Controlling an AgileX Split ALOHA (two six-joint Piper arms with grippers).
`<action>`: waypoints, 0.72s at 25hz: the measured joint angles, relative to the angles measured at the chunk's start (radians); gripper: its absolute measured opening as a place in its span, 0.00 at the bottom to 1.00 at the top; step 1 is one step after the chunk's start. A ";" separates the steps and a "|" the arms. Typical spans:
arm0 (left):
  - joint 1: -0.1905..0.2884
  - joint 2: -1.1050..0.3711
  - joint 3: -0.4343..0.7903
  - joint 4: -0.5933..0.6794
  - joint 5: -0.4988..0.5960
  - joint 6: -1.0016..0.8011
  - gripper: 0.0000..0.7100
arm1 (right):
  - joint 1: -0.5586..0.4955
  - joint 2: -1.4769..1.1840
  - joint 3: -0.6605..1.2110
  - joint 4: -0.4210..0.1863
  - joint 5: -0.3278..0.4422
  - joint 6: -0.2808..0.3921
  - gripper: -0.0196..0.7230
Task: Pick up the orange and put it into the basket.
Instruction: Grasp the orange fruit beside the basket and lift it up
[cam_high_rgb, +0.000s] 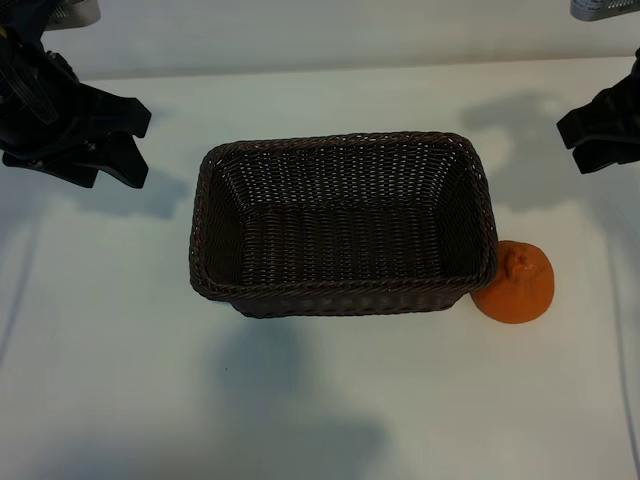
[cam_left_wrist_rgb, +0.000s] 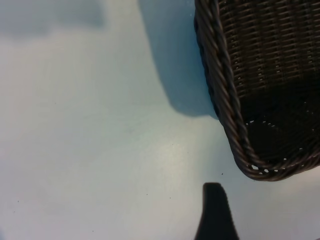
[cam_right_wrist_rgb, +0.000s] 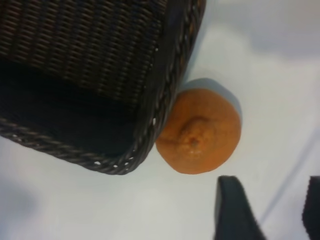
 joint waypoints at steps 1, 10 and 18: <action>0.000 0.000 0.000 0.000 0.000 0.000 0.74 | 0.000 0.000 0.000 -0.001 0.001 0.000 0.60; 0.000 0.000 0.000 0.001 0.000 0.000 0.74 | 0.000 0.000 0.000 -0.030 0.045 0.014 0.71; 0.000 0.000 0.000 0.001 0.000 0.000 0.74 | 0.000 0.034 0.000 -0.030 0.043 0.032 0.71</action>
